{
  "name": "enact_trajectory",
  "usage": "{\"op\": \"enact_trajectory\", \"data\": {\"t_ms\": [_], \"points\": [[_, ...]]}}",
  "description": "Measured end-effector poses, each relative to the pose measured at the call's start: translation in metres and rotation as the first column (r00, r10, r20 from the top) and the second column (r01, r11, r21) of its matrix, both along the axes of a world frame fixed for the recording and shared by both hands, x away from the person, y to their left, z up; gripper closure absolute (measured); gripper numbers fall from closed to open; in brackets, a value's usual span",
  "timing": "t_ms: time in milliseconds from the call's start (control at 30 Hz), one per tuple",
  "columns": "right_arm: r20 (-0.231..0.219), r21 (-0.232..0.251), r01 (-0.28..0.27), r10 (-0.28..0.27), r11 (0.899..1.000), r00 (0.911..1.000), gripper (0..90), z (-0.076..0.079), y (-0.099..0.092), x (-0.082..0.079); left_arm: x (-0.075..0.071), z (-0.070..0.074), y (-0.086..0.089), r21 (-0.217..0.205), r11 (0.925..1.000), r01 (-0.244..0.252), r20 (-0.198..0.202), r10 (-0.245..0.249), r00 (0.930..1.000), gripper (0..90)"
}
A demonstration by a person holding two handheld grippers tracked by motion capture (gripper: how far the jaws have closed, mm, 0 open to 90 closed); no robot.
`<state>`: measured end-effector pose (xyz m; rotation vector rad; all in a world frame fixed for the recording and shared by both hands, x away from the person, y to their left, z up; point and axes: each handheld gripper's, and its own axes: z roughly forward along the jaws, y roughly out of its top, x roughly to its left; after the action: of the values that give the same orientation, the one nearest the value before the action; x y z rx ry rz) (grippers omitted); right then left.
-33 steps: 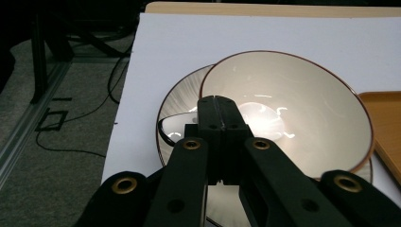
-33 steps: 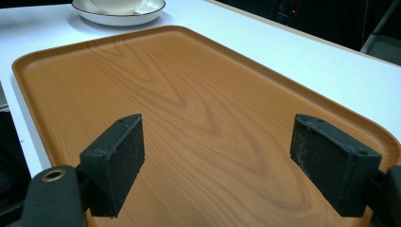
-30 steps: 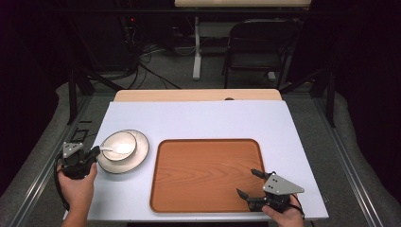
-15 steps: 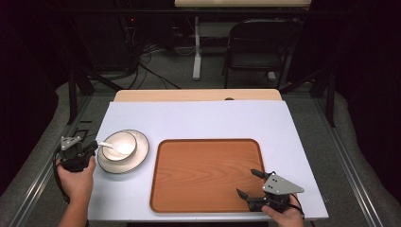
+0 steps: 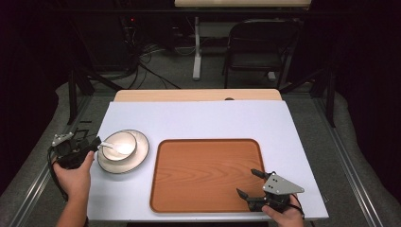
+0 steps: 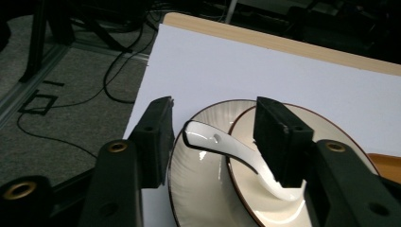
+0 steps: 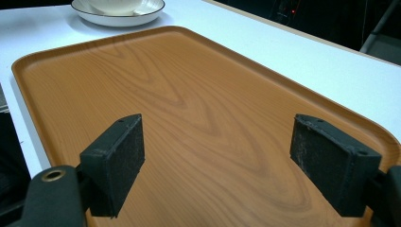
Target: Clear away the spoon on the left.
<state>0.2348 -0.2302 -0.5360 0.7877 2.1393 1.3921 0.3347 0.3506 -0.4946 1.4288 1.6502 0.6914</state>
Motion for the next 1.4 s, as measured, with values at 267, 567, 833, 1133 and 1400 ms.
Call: {"op": "enact_trajectory", "data": {"t_ms": [267,567,833,1133,1400], "points": [[-0.001,-0.001,-0.001,0.001,1.000,1.0000,18.3,0.000,0.000,0.000,0.005,-0.009,0.002,-0.042,0.9991,-0.007,-0.015,0.007,0.9999,39.3],[0.002,-0.002,-0.001,0.001,1.000,1.0000,18.3,0.000,0.000,0.000,0.013,-0.020,-0.001,-0.077,0.9970,-0.002,-0.041,-0.001,0.9991,37.8],[0.001,-0.002,-0.001,0.001,1.000,1.0000,18.3,0.000,-0.001,0.000,0.019,-0.030,-0.006,-0.092,0.9958,0.008,-0.062,-0.014,0.9980,37.1],[0.002,-0.003,0.000,0.000,1.000,1.0000,18.3,0.000,-0.001,0.000,0.023,-0.037,-0.007,-0.106,0.9941,0.023,-0.067,-0.031,0.9973,37.5],[0.002,-0.004,0.000,0.000,1.000,1.0000,18.3,0.000,-0.001,0.000,0.024,-0.039,-0.008,-0.125,0.9911,0.045,-0.061,-0.053,0.9967,45.1]]}}
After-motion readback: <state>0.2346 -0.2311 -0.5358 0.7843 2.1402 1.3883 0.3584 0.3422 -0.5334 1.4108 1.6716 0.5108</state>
